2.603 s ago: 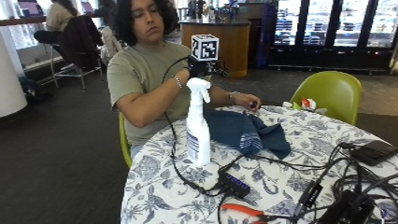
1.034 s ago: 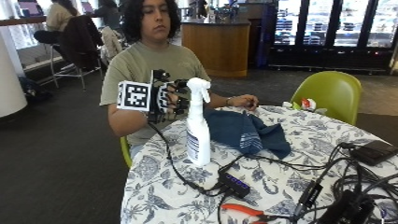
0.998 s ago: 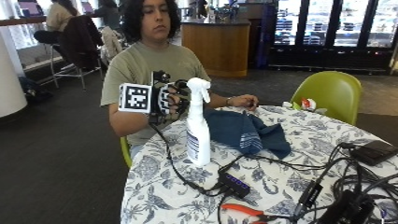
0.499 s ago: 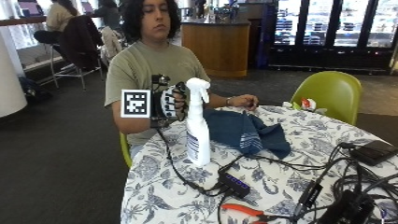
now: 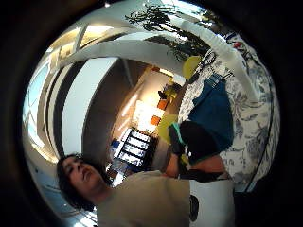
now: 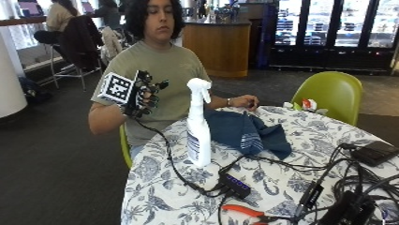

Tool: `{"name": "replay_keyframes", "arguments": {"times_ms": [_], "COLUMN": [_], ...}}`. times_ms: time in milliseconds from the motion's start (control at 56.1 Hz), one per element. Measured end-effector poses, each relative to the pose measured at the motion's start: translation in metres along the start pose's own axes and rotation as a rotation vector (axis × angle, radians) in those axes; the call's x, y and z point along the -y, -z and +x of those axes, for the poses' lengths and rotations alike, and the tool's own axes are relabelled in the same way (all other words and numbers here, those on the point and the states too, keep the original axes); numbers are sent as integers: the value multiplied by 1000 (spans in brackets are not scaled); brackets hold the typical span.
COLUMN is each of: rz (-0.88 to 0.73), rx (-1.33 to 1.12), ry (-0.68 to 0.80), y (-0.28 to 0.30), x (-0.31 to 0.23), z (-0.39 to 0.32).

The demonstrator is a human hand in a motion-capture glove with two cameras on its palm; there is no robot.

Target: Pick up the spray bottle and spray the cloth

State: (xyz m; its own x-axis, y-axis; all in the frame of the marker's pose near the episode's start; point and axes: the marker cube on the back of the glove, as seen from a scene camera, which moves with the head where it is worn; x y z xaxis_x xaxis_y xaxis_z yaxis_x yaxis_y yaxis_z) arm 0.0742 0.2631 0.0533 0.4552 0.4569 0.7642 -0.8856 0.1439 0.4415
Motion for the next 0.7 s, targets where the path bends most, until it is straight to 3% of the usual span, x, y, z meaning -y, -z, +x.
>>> {"name": "replay_keyframes", "arguments": {"times_ms": [89,303,481,695], "rz": [-56,-87,-80,-99], "rx": [-28,-53,-30,75], "ry": [89,75,114,34], "y": [7,12,7,-12], "x": [-19,-40,-15,28], "z": [3,1,7,15]}}
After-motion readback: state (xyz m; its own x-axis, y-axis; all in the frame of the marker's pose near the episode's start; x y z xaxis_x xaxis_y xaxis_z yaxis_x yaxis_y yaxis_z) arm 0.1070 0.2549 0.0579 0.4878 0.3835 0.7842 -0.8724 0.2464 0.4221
